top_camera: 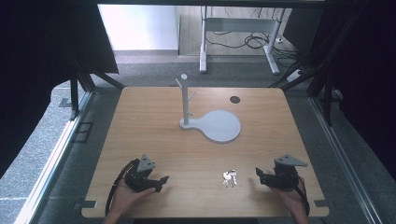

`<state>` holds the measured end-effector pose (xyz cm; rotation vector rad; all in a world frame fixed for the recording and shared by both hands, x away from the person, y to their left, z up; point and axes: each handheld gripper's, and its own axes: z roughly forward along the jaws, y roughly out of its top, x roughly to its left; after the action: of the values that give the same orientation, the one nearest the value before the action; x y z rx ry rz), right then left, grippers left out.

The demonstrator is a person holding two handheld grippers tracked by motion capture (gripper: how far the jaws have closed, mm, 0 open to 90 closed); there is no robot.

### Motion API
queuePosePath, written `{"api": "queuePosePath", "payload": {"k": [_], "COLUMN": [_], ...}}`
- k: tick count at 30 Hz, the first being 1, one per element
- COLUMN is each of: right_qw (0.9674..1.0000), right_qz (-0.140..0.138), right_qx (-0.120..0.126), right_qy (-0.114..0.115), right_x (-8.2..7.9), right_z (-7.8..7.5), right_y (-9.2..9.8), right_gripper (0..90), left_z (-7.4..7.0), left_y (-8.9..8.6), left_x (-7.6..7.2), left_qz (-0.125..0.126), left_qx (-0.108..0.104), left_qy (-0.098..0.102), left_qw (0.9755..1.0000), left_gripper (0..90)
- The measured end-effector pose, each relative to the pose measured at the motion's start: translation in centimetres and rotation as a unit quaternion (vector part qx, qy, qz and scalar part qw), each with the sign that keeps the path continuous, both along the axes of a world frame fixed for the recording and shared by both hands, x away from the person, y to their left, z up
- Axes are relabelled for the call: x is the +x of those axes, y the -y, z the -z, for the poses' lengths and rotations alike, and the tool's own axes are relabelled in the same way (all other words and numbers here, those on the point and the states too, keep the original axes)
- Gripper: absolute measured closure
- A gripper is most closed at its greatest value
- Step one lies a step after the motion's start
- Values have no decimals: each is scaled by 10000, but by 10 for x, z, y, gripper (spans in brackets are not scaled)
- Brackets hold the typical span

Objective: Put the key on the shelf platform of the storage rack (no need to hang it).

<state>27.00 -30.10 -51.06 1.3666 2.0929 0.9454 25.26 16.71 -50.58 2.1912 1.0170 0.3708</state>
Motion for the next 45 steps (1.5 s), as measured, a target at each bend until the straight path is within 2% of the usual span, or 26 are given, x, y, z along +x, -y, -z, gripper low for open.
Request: {"api": "queuePosePath", "payload": {"k": [4,5,7,9,13,14,17,25,27,29,30,31,32,34,36,38,39,41,42,43,44,45], "right_qw": [9999,9997,9995,9985,9982,9987,9985,9964,9943,9938,9922,9922,9898,9889,9850,9839,9802,9767,9767,9732,9732,9698], "right_qz": [-109,-250,-315,-538,-603,-505,-476,-809,-1005,-1046,-1182,-1182,-1352,-1399,-1584,-1635,-1808,-1947,-1947,-2069,-2069,-2187], "right_qx": [36,41,2,-123,-75,41,92,-108,-182,-189,-188,-188,-223,-276,-428,-449,-499,-560,-560,-665,-665,-758], "right_qy": [38,32,23,51,1,-106,-243,-236,-306,-337,-360,-360,-402,-425,-537,-567,-641,-704,-704,-753,-753,-772], "right_x": [0,-2,-3,-6,-7,-5,-2,1,3,4,5,5,8,9,13,15,18,20,20,23,23,25], "right_z": [-2,-3,-4,-5,-5,-4,-4,-22,-30,-32,-38,-38,-42,-44,-48,-48,-50,-52,-52,-54,-54,-57], "right_y": [3,4,5,7,13,17,19,14,16,17,18,18,16,15,9,7,2,-3,-3,-9,-9,-16], "right_gripper": [198,225,235,285,329,345,365,425,458,465,480,480,487,489,506,514,527,532,532,540,540,551], "left_z": [-1,-1,-1,-1,0,1,1,-2,-2,-2,-2,-2,-2,-1,-1,-1,0,0,0,0,0,0], "left_y": [-2,-4,-4,-5,-5,-5,-5,-9,-10,-10,-11,-11,-12,-12,-12,-11,-10,-10,-10,-10,-10,-10], "left_x": [-2,-2,-3,-2,-1,-1,0,-2,-3,-3,-3,-3,-4,-3,-3,-3,-2,-1,-1,-1,0,0], "left_qz": [-33,-25,-24,-36,-46,-49,-47,-74,-89,-91,-109,-109,-128,-135,-127,-133,-120,-93,-93,-63,-60,-74], "left_qx": [-6,-7,-11,0,10,21,4,-25,-26,-32,-32,-32,-50,-63,-59,-71,-65,-46,-46,-40,-45,-66], "left_qy": [7,-10,-13,-31,-59,-72,-70,-68,-70,-70,-75,-75,-88,-100,-102,-122,-130,-129,-129,-136,-137,-135], "left_qw": [10000,10000,10000,10000,10000,10000,10000,9999,9999,9999,9999,9999,9999,9998,9999,9998,9998,9999,9999,9999,9999,9999], "left_gripper": [240,241,241,243,243,243,243,247,247,247,247,248,247,248,248,248,248,248,248,249,249,249]}}
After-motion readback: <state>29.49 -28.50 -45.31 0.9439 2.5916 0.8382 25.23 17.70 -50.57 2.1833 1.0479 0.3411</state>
